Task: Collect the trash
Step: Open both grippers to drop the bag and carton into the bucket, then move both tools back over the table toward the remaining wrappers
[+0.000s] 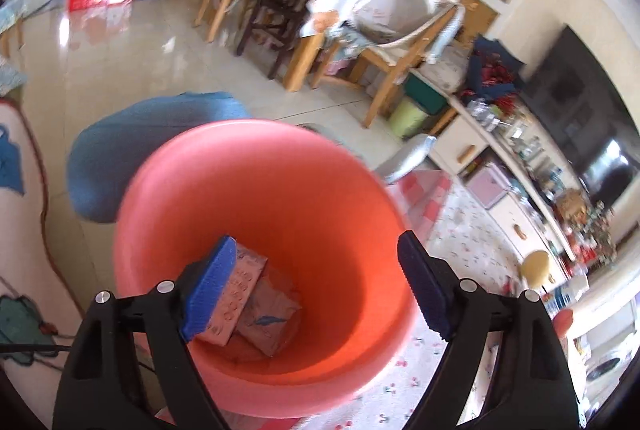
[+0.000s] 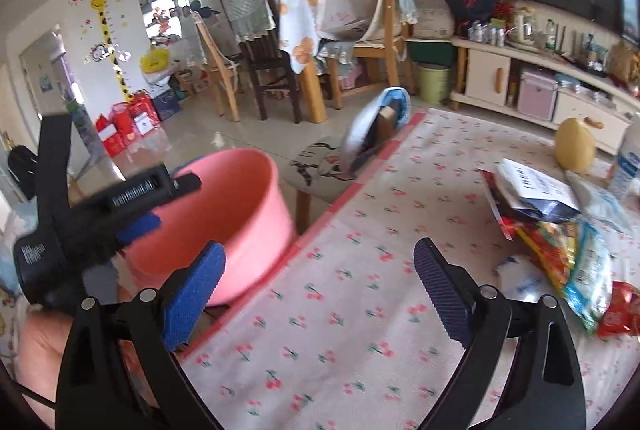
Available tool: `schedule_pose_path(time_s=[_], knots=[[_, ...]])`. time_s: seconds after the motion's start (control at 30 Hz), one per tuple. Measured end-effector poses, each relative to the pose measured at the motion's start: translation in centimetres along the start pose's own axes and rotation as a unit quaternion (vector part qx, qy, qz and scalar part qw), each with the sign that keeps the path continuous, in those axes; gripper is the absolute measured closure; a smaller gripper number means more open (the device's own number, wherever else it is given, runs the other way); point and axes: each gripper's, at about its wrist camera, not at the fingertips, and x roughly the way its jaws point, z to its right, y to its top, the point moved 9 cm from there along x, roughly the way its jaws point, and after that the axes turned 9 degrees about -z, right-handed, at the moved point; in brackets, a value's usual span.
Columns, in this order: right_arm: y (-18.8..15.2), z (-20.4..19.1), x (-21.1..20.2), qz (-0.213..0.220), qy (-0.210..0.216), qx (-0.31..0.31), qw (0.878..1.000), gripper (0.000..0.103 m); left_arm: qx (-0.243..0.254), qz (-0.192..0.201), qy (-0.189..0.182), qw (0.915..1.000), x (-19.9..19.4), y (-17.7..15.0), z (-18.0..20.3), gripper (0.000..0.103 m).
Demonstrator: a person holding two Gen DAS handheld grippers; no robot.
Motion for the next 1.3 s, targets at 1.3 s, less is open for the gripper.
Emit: schedule_pose_path(time_s=[1.3], knots=[[-10.2, 17.2, -11.1, 0.032, -0.086, 0.081, 0.992, 0.005, 0.295, -0.002, -0.053, 0.9541, -1.1, -11.4, 17.9, 0.013]])
